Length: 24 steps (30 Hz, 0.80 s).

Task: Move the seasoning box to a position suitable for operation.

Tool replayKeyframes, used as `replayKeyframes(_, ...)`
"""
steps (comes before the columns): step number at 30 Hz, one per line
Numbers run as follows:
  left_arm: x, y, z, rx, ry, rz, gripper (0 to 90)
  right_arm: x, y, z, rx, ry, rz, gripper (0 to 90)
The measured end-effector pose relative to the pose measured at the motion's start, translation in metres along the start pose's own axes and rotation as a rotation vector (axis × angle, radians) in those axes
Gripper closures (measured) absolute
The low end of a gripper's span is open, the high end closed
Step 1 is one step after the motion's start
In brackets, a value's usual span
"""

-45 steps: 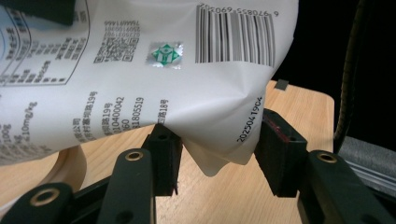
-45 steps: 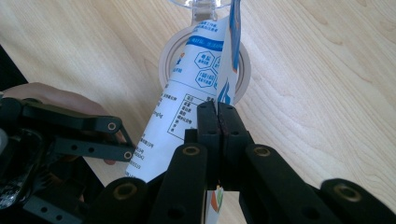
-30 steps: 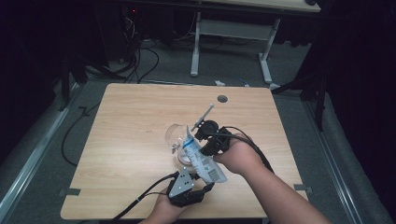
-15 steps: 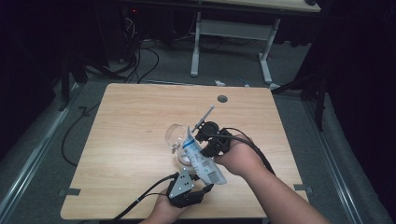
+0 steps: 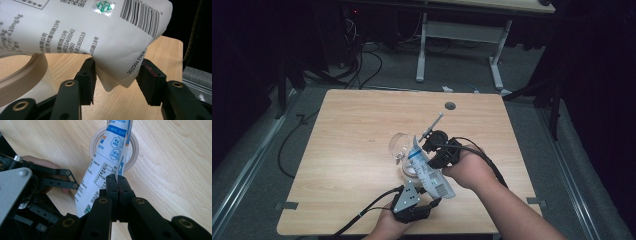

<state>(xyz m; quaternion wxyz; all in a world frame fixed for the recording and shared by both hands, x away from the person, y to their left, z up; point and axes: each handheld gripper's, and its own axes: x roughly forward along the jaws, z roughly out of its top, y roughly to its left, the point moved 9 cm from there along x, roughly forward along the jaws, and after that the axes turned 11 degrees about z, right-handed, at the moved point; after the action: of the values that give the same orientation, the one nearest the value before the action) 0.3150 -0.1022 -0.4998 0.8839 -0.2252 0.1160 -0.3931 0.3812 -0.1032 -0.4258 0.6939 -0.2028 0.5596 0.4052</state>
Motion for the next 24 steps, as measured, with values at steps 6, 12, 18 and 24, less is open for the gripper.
replayKeyframes(6,0.0005,0.0015,-0.0005,-0.004,0.006,0.004,48.5,-0.0015,0.0002,0.0011,-0.002,-0.003,-0.003,90.0)
replayKeyframes(12,-0.0001,0.0041,-0.0042,-0.005,0.022,0.008,47.3,-0.0038,-0.0002,0.0009,0.007,-0.012,-0.003,90.0)
replayKeyframes(18,-0.0036,0.0041,0.0002,-0.010,0.009,0.004,47.1,-0.0049,-0.0013,0.0011,0.002,-0.014,-0.009,90.0)
replayKeyframes(24,-0.0073,0.0075,0.0036,-0.017,0.001,0.004,47.2,-0.0047,-0.0024,0.0007,0.000,-0.009,-0.013,90.0)
